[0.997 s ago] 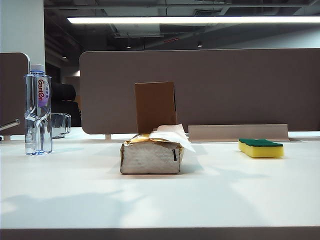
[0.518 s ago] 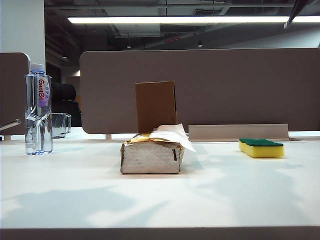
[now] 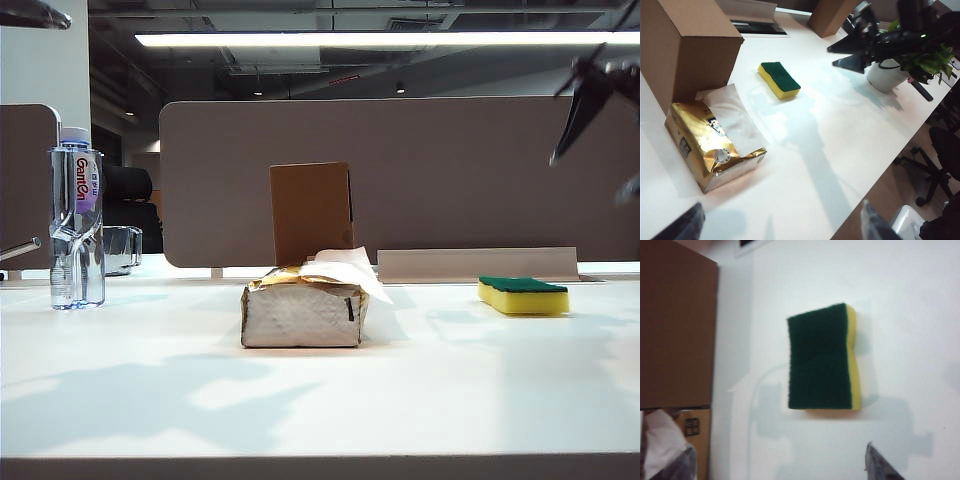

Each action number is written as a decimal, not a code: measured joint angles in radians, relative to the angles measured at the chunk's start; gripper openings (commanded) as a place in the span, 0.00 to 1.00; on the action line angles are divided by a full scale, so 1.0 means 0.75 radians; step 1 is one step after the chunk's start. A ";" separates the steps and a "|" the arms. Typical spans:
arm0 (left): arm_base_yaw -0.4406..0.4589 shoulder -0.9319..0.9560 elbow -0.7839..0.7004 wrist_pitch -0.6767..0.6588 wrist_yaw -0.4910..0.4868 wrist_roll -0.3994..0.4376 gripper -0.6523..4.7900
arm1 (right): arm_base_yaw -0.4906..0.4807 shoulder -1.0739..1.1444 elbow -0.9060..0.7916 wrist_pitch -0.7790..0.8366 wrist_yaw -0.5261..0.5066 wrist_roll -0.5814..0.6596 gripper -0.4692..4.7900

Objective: Move the sponge from right to left to wipe the table, avoiding obstacles on the table, and finally reaching the bottle of mineral water.

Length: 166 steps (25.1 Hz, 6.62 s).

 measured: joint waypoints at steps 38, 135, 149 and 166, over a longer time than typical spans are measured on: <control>-0.001 -0.001 0.000 -0.079 0.006 0.003 0.86 | 0.128 0.575 0.261 0.167 0.127 -0.001 0.80; -0.001 -0.004 0.000 -0.014 0.006 0.004 0.86 | 0.320 -0.840 -1.284 0.161 0.334 0.211 0.07; -0.001 -0.004 0.000 -0.014 0.006 0.004 0.86 | 0.340 -0.839 -1.287 0.192 0.327 0.226 0.07; -0.001 -0.005 0.000 -0.013 0.034 0.004 0.86 | 1.092 -0.260 -1.085 0.838 0.451 0.687 0.07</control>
